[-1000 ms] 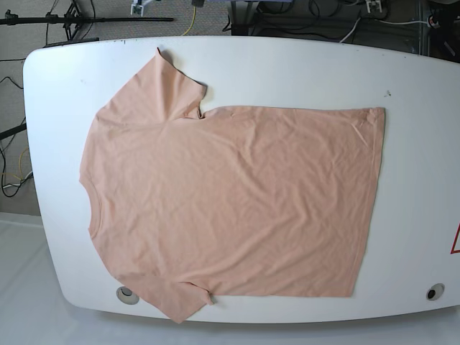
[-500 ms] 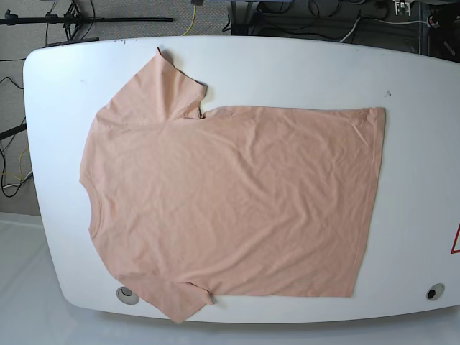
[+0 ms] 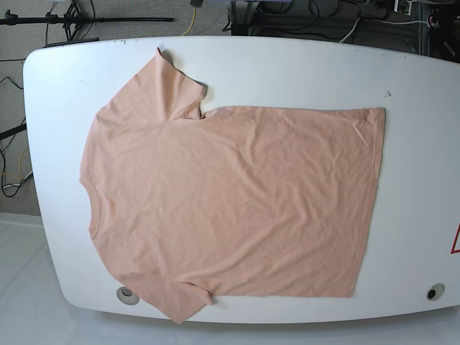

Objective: Fold the T-shirt properly
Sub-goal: 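Lower both grippers toward the shirt's shoulder corners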

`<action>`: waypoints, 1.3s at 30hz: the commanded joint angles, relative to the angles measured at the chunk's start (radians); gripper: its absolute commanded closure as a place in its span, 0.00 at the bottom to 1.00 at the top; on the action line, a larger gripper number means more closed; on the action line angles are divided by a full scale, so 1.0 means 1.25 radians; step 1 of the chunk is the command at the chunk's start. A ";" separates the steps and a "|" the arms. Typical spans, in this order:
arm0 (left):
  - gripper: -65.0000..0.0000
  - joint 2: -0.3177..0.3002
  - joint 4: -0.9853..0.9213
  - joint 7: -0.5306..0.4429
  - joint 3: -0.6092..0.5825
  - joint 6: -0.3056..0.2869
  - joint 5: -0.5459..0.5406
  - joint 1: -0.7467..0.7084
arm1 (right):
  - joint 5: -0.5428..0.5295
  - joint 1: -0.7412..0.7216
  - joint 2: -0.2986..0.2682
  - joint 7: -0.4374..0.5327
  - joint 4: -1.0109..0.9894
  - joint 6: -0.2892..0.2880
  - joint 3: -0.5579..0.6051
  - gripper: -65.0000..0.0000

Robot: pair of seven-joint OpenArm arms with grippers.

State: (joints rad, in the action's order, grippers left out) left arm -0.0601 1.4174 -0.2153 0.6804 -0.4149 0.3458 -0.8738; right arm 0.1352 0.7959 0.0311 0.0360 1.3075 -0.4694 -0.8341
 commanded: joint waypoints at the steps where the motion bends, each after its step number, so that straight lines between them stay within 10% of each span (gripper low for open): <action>1: 0.95 -0.017 0.054 -0.005 0.009 0.032 -0.023 -0.034 | -0.037 0.027 -0.010 0.012 0.047 0.008 -0.010 1.00; 15: 0.94 -0.031 0.253 0.027 -0.045 0.029 -0.065 -0.095 | -0.214 0.071 -0.014 -0.042 0.235 0.019 -0.011 0.99; 29: 0.95 -0.027 0.262 0.021 -0.178 -0.107 -0.037 -0.087 | -0.204 0.084 -0.034 -0.023 0.311 0.021 0.007 0.99; 39: 0.97 -0.030 0.297 0.032 -0.188 -0.113 -0.045 -0.088 | -0.302 0.066 -0.038 -0.046 0.358 0.000 0.005 0.98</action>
State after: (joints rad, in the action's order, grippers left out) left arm -0.0879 1.7596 -0.1497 0.4362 -0.5671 0.3126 -0.9691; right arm -0.1982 0.8673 -0.0063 -0.0494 1.7123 -0.4541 -0.8173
